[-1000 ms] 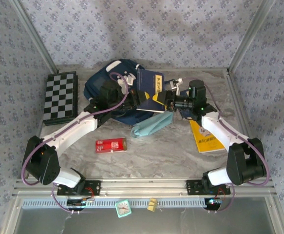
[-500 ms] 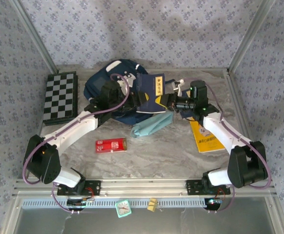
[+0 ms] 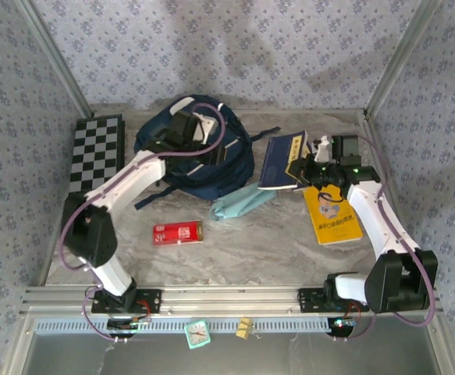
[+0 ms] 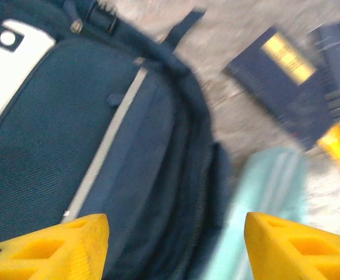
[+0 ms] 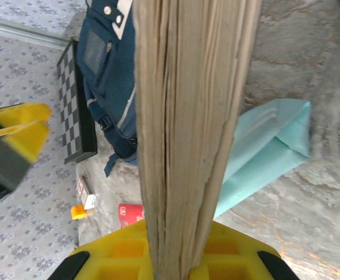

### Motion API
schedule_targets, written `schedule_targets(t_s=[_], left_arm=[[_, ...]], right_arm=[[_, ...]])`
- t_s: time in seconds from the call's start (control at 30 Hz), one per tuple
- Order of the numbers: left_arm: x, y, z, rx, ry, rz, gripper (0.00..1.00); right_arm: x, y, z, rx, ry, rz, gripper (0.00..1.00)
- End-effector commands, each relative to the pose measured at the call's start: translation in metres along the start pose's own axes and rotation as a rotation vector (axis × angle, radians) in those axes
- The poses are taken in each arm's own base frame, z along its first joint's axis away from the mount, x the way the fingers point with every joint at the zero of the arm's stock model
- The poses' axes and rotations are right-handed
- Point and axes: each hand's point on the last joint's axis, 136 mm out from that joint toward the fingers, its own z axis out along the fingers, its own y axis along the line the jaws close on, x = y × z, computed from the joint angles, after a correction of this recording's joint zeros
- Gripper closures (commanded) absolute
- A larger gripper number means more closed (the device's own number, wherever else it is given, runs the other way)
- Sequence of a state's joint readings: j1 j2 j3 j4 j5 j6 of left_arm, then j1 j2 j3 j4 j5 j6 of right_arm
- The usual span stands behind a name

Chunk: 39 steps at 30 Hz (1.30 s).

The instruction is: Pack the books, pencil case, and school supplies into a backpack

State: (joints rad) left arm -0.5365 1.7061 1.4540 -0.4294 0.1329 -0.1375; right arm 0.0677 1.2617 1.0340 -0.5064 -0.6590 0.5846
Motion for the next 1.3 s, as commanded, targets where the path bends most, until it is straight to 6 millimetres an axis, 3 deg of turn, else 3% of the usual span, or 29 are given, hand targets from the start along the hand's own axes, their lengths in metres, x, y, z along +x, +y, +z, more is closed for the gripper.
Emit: schedule_targets(t_s=[0.0,0.1,0.27,0.6,0.77,0.9,1.03,1.2,1.27], left_arm=[[0.030,0.034,0.021,-0.156,0.165,0.188,0.37],[0.035,0.047,0.038,-0.188,0.226,0.220,0.37],[0.045,0.041,0.066,-0.120,0.262,0.270,0.35],[0.044,0.035,0.114,-0.055,0.299,0.334,0.26],[0.045,0.033,0.127,-0.044,0.306,0.357,0.23],[0.053,0.019,0.128,-0.017,0.335,0.398,0.16],[0.058,0.022,0.135,-0.041,0.331,0.399,0.15],[0.048,0.049,0.140,-0.122,0.292,0.353,0.26],[0.045,0.050,0.138,-0.093,0.289,0.333,0.41]], right_arm=[[0.005,-0.004,-0.009,0.018,-0.001,-0.025,0.97],[0.003,-0.008,-0.009,0.021,-0.004,-0.009,0.97],[-0.003,-0.012,-0.007,0.012,-0.006,0.022,0.97],[-0.011,-0.010,-0.004,-0.004,-0.009,0.050,0.96],[-0.012,-0.014,-0.002,0.007,-0.008,0.055,0.97],[-0.013,-0.015,0.002,0.006,0.001,0.058,0.96],[-0.015,-0.014,0.005,-0.004,0.009,0.058,0.97],[-0.015,-0.018,0.008,0.001,0.019,0.064,0.98],[-0.015,-0.018,0.008,-0.002,0.017,0.067,0.98]])
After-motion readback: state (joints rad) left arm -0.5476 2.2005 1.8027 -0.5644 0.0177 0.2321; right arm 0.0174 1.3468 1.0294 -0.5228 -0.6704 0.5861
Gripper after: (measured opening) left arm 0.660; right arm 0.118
